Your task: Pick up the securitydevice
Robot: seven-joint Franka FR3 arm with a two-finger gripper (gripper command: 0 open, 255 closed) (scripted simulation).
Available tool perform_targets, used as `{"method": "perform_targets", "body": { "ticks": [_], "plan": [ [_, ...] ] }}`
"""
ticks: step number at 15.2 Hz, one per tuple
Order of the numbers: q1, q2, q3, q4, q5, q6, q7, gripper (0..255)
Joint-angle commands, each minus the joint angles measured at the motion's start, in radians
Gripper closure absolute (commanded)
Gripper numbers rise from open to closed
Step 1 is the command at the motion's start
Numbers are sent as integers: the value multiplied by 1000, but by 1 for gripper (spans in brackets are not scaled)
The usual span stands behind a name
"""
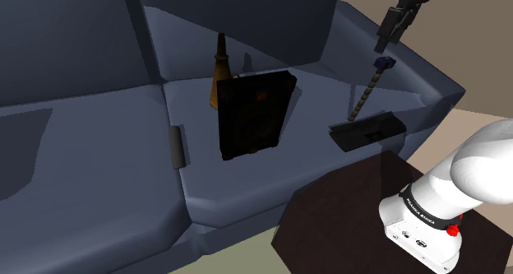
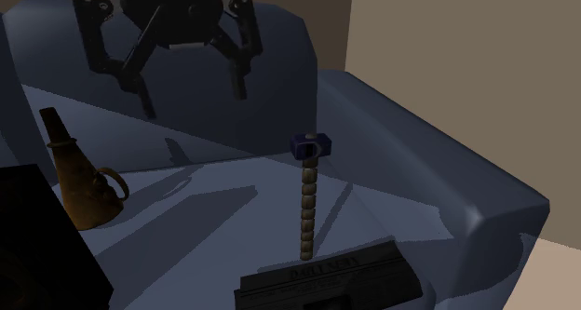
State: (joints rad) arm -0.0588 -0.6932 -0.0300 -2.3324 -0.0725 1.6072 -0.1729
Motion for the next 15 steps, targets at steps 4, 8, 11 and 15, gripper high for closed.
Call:
{"method": "perform_targets", "body": {
  "ticks": [4, 8, 11, 15],
  "plan": [
    [-34, 87, -73, -9, -97, 70, -113, 0],
    [-61, 178, -127, 11, -166, 128, -194, 0],
    [-79, 254, -166, 37, -214, 173, -252, 0],
    [-92, 314, -193, 50, -245, 218, -288, 0]
  ]
}}
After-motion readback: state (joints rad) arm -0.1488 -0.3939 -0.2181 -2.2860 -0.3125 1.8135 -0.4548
